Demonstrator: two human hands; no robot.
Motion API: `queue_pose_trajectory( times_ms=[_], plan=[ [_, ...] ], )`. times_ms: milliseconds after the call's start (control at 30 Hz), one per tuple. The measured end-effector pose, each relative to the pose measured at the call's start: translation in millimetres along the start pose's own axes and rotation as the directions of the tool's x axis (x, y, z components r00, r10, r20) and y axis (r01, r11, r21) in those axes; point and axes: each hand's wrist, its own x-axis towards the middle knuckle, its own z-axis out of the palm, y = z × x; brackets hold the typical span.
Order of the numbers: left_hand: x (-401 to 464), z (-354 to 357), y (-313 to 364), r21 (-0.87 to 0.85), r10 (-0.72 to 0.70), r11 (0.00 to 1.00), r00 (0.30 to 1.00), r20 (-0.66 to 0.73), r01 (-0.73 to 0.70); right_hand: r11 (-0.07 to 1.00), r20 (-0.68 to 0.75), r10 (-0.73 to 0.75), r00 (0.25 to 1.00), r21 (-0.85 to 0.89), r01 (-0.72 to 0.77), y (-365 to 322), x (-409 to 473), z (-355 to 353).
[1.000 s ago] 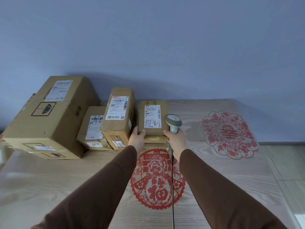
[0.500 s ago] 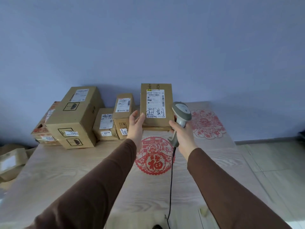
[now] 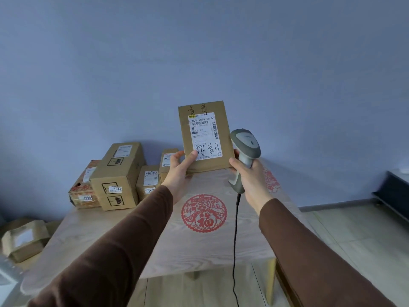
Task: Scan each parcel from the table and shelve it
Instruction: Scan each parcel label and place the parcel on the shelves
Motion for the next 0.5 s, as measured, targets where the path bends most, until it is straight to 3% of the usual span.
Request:
queue_pose_trajectory(
  times_ms=[167,500],
  plan=[
    [-11,2,9,0.032,0.076,0.997,0.997,0.017,-0.076,0.981,-0.008,-0.164,0.986,-0.109,0.162,-30,-19,9],
    [-20,1,21,0.131,0.196,0.97,0.978,0.078,-0.205,0.948,0.163,-0.208,0.964,-0.208,0.24,-69,-44,54]
  ],
)
